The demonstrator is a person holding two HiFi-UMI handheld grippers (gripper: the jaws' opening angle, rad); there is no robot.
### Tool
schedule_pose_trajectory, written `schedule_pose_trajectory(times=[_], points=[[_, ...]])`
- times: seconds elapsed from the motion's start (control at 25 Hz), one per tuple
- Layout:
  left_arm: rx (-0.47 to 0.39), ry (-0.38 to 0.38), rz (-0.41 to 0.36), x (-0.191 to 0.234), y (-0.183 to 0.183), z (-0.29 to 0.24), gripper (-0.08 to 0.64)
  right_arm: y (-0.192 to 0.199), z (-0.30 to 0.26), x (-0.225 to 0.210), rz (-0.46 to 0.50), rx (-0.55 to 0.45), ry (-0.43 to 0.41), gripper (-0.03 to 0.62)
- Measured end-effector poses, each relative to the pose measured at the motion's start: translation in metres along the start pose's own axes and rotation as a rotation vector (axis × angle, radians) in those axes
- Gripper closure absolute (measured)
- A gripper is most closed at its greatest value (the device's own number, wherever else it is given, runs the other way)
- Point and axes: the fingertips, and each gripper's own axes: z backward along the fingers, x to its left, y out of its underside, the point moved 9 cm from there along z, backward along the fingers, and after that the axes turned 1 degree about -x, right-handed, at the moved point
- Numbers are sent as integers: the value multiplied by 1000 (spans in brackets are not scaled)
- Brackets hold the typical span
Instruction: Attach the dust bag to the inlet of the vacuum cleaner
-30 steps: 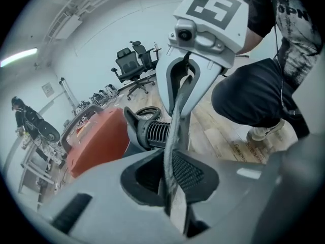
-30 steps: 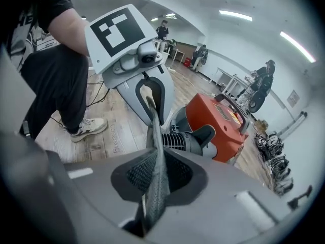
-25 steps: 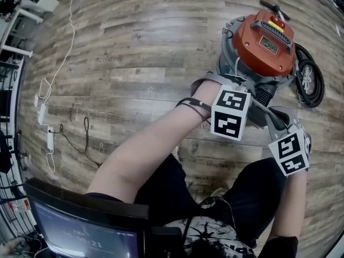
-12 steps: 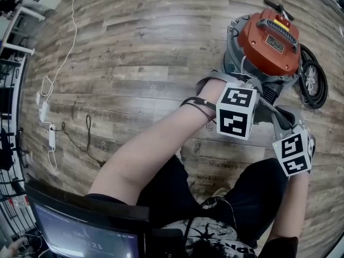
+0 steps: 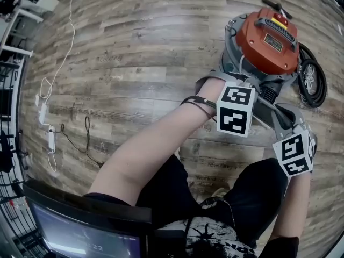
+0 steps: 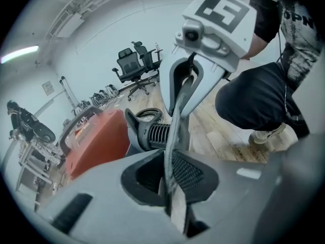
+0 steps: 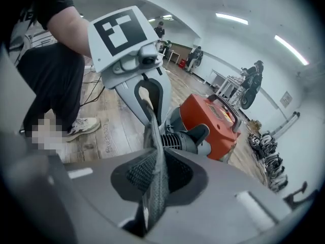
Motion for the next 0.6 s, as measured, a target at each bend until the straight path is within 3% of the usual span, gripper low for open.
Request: schedule_pose_trajectory(times=[0.32,0.6], points=[[-80,-24,-26,6,-29,0,512,28,-9,-11,-96,47,21,552],[-66,-29,44,10,-1,-1,514,-2,-5,-10,68,92,55,552]])
